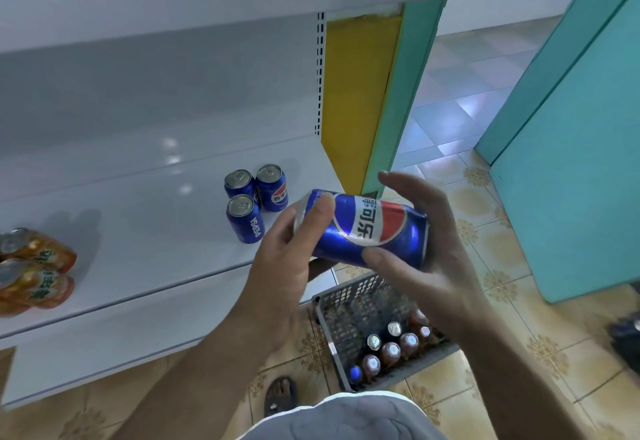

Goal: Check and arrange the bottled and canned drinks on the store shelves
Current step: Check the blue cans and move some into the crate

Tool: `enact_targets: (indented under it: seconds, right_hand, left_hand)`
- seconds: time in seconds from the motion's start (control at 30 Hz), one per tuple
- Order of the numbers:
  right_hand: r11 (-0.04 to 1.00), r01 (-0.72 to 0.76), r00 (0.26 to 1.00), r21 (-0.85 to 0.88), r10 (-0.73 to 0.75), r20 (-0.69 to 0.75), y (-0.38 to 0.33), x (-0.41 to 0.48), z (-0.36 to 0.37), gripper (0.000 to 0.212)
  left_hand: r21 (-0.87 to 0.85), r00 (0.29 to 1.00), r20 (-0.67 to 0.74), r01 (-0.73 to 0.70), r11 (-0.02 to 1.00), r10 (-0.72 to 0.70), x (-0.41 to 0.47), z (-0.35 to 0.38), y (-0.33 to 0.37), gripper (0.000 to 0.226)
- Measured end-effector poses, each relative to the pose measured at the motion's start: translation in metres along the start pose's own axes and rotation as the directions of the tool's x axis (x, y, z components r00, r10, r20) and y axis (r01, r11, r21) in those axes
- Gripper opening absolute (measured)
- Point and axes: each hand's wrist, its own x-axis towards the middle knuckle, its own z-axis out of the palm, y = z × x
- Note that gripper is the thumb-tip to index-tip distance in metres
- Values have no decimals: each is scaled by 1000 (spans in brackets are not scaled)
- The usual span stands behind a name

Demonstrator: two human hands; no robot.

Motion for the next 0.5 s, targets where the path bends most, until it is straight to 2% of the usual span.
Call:
enact_targets:
  seconds: [0.07,0.13,0.2,0.27,0.33,0.4,0.5]
  right_hand:
    - [998,-58,996,31,60,-67,-2,0,2,55]
    - [969,-172,969,175,198,-147,0,0,4,36]
    - [942,-247,952,229,280,-125,-1,-1,4,36]
    - [956,-239,966,168,251,-54,-4,-4,4,52]
    - [982,-143,989,124,147,-29,-6,-8,4,63]
    - [990,-69,995,124,78,-67,-7,-9,4,59]
    - [950,-162,964,267,210,-162,-7,-8,9,43]
  left_hand:
    - [48,998,48,-37,998,35,-2,-2,-3,44]
    - [67,992,72,-112,992,107,-3,-6,-6,45]
    - [34,980,84,-182,983,178,-3,-8,-6,47]
    - [-16,985,46,-163,987,163,-4,-7,-3,40]
    - [-89,997,-6,-74,993,74,-4,-2,0,45]
    - [-104,999,-4,-37,994,37,-3,-2,-2,51]
    - [-75,995,74,-63,995,68,-6,-2,-2,54]
